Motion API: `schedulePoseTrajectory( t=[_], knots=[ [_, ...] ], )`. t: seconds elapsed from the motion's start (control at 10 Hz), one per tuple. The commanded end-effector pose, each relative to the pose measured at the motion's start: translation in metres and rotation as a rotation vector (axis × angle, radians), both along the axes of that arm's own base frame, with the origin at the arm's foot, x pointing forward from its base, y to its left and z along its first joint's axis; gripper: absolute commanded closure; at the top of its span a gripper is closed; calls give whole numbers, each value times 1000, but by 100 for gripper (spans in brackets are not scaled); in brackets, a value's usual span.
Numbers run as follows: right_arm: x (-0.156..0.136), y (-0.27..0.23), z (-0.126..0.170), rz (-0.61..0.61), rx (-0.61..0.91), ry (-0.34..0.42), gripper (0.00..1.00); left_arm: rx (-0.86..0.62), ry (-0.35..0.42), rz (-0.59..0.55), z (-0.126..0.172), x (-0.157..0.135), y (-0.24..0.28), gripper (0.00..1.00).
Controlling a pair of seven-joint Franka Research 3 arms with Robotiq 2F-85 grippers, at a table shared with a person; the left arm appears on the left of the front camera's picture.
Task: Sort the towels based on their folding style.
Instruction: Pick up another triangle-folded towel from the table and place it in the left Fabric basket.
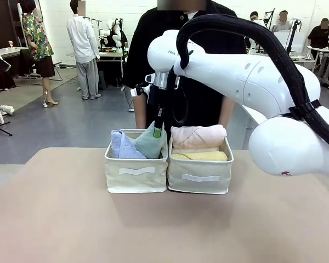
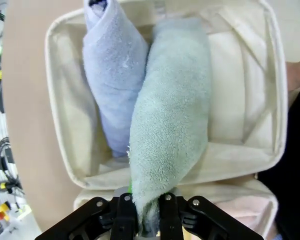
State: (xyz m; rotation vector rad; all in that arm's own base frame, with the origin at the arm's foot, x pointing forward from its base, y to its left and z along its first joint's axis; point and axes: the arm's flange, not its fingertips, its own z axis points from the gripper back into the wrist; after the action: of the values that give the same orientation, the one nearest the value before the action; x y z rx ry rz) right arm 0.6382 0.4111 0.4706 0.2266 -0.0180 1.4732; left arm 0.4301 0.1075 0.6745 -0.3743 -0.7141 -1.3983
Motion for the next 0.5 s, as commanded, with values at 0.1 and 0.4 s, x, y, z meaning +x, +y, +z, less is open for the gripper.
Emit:
schedulePoseTrajectory(
  t=[0.1,0.4],
  knots=[
    [34,18,5,45,-8,-107,85,-9,-5,-6,1,-1,0,0],
    [36,21,-3,78,-12,-113,85,-9,-5,-6,1,-1,0,0]
  ],
)
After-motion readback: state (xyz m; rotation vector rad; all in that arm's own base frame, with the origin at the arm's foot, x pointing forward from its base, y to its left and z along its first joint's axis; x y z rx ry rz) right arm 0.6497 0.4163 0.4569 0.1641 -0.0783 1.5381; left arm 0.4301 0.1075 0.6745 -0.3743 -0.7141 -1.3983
